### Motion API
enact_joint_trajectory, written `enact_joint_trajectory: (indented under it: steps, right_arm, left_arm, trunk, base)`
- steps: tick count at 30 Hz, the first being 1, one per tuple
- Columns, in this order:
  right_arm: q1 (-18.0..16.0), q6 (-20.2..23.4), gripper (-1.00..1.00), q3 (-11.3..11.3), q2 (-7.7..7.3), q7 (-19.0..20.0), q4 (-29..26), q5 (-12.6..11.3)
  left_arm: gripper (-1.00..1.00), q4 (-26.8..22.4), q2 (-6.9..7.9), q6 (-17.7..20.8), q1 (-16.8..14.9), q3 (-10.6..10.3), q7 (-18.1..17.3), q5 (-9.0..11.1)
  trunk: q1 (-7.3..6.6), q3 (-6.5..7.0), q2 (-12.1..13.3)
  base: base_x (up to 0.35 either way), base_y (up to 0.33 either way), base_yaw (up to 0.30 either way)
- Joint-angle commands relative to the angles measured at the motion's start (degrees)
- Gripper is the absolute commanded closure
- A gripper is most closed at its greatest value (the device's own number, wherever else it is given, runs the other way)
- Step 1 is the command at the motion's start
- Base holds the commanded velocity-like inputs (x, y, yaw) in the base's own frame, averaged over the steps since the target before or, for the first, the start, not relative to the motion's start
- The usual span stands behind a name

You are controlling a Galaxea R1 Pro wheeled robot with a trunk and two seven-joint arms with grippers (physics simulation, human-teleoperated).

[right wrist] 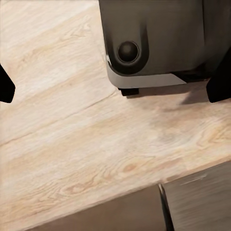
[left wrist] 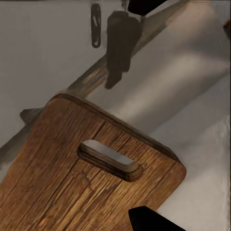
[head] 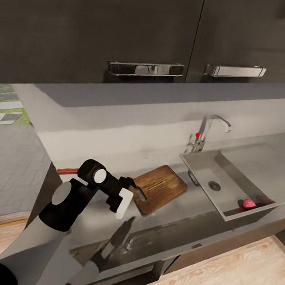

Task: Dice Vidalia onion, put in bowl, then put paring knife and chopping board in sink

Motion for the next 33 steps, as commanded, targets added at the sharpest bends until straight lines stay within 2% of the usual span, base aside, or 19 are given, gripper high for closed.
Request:
enact_joint_trajectory:
  steps: [1, 10, 30, 32, 33]
  right_arm:
    - [-0.03, -0.15, -1.00, -0.07, 0.03, -0.19, 0.02, 0.14]
    - [-0.03, -0.15, -1.00, -0.07, 0.03, -0.19, 0.02, 0.14]
    - [-0.03, -0.15, -1.00, -0.07, 0.03, -0.19, 0.00, 0.14]
    - [-0.03, -0.15, -1.00, -0.07, 0.03, -0.19, 0.01, 0.14]
    - [-0.03, -0.15, -1.00, -0.07, 0.03, -0.19, 0.00, 0.14]
  left_arm:
    - [-1.00, -0.04, 0.03, 0.32, -0.08, -0.12, -0.16, -0.20]
    - [-1.00, 0.06, 0.03, 0.38, -0.08, -0.12, -0.16, -0.21]
    - [-1.00, 1.92, -0.06, 0.21, -0.08, -0.21, -0.16, -0.30]
    - [-1.00, 2.21, -0.06, 0.17, -0.08, -0.58, -0.16, -0.30]
    - [-1.00, 2.35, -0.06, 0.14, -0.08, -1.43, -0.16, -0.30]
  trunk:
    - [0.03, -0.11, -0.11]
    - [0.03, -0.11, -0.11]
    - [0.03, -0.12, -0.11]
    - [0.03, -0.16, -0.11]
    - [0.03, -0.19, -0.11]
  base:
    - [0.000, 0.000, 0.183]
    - [0.000, 0.000, 0.159]
    - [0.000, 0.000, 0.005]
    - [0.000, 0.000, 0.000]
    - [0.000, 0.000, 0.000]
